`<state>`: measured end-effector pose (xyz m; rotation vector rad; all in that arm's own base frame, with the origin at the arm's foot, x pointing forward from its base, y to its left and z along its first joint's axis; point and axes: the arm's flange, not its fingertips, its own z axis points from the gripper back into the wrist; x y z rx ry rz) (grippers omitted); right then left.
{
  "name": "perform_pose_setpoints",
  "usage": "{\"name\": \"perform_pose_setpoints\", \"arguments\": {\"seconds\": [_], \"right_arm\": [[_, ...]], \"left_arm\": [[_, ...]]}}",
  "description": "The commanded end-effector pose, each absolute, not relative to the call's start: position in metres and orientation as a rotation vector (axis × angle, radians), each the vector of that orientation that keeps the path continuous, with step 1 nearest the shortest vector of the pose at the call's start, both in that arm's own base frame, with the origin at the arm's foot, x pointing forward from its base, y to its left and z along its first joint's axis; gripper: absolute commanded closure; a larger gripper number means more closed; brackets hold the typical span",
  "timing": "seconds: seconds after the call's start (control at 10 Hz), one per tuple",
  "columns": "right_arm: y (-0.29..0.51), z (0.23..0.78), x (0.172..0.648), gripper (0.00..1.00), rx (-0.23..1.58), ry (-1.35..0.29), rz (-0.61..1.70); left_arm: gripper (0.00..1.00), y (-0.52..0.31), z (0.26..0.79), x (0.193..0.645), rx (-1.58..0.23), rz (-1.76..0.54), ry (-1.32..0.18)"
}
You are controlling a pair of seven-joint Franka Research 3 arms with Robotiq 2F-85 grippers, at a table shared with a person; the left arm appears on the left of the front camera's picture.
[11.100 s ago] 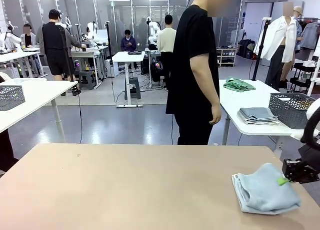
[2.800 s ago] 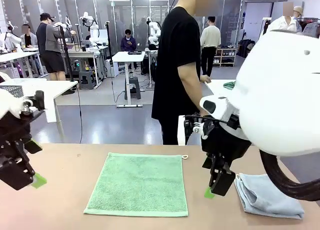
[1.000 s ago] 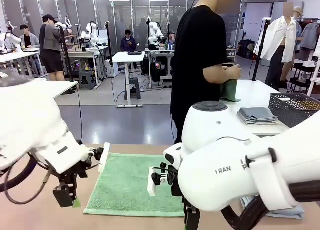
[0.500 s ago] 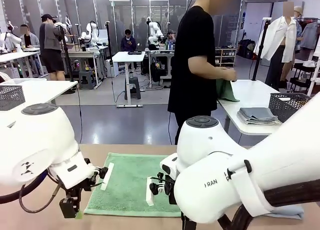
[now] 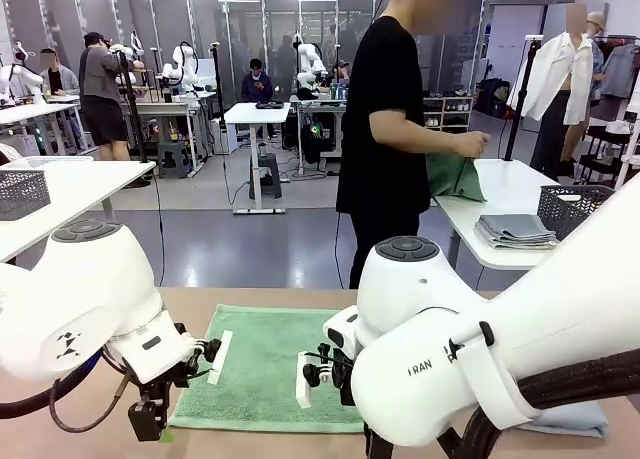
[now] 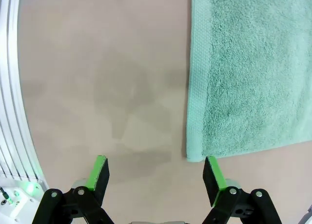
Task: Fold the towels and place them in the basket.
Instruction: When a person lays out a Towel with hook on the table, fold it in half twice.
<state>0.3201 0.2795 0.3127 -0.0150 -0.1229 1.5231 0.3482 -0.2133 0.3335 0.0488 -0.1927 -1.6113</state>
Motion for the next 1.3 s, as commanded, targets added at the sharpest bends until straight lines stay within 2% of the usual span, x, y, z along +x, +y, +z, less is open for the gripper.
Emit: {"name": "perform_pose_setpoints", "arguments": {"seconds": [0.0, 0.1, 0.5, 1.2], "right_arm": [[0.275, 0.304, 0.32, 0.03, -0.023, -0.122, 1.532], [0.272, 0.311, 0.319, 0.03, -0.013, -0.118, 1.521], [0.277, 0.311, 0.322, 0.03, -0.014, -0.117, 1.517], [0.277, 0.298, 0.339, 0.03, -0.035, -0.132, 1.51]], "left_arm": [[0.0, -0.174, 0.306, 0.287, 0.037, -1.628, -0.228], [0.0, -0.213, 0.333, 0.348, 0.049, -1.611, -0.193], [0.0, -0.214, 0.333, 0.348, 0.052, -1.613, -0.19], [0.0, -0.22, 0.3, 0.365, -0.001, -1.631, -0.176]]}}
